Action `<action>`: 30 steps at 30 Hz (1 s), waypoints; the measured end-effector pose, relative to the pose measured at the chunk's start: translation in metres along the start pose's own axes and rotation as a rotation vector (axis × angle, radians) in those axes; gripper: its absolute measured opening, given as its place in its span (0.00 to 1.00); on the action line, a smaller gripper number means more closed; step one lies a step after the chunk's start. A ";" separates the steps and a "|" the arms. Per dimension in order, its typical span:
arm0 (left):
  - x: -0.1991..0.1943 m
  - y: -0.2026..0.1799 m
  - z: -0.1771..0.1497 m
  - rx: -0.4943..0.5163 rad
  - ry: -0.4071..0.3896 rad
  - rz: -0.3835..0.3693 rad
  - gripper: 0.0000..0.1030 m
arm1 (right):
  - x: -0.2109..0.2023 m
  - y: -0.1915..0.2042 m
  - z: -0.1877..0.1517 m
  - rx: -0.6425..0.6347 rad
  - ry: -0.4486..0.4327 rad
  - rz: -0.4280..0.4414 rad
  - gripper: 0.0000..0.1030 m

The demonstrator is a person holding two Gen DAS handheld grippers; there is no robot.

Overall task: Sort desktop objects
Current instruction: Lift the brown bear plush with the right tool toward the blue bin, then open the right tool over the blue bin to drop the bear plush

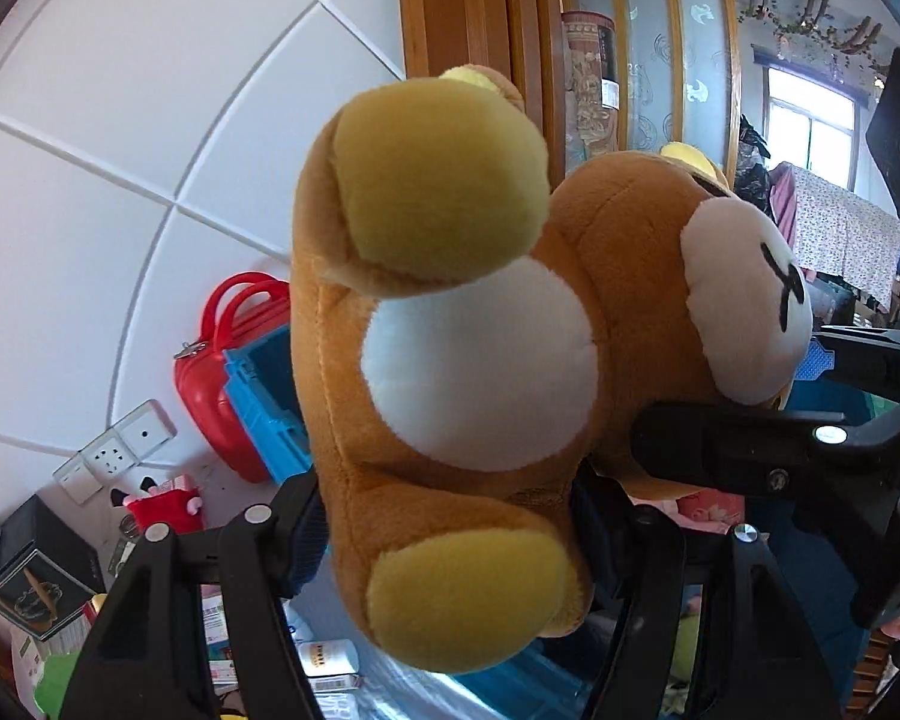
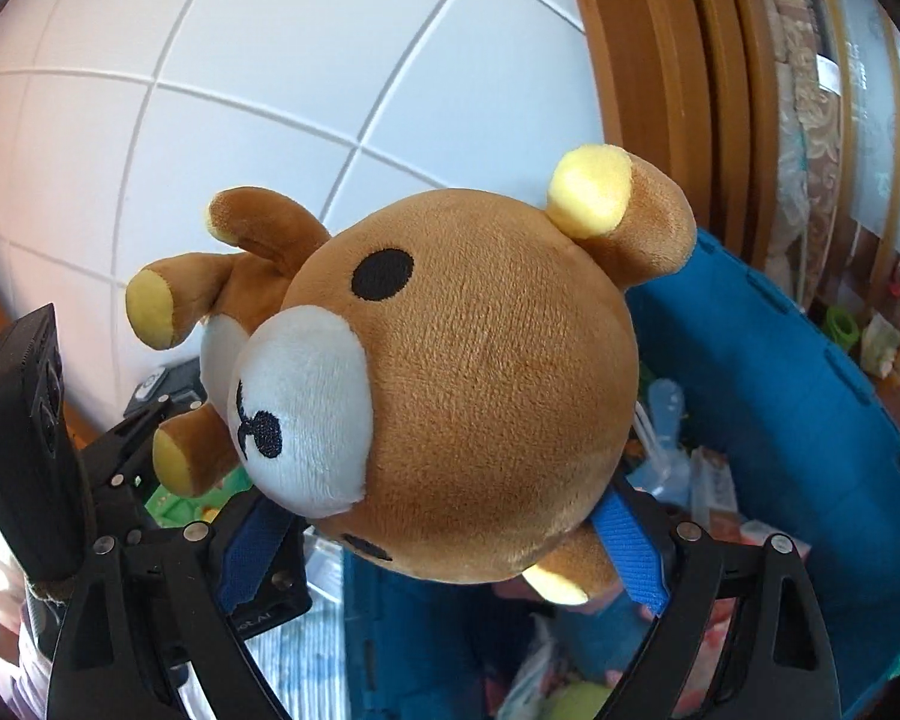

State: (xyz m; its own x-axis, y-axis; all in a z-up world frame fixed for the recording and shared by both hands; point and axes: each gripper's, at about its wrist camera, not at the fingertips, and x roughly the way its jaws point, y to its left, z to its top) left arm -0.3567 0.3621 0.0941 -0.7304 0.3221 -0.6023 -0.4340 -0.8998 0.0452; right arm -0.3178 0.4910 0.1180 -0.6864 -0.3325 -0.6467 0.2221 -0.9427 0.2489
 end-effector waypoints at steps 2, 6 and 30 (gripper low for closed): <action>0.020 -0.006 0.012 -0.011 0.027 -0.014 0.65 | 0.008 -0.017 0.011 0.012 0.010 -0.018 0.90; 0.058 -0.008 0.033 -0.033 0.084 -0.033 0.65 | 0.029 -0.039 0.028 0.025 0.036 -0.051 0.90; 0.115 -0.010 0.033 -0.065 0.255 0.064 0.66 | 0.093 -0.099 0.056 0.018 0.082 -0.242 0.92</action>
State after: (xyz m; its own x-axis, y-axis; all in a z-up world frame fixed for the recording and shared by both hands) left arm -0.4539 0.4175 0.0504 -0.5952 0.1863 -0.7817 -0.3505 -0.9355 0.0439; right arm -0.4423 0.5554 0.0737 -0.6594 -0.0985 -0.7453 0.0452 -0.9948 0.0916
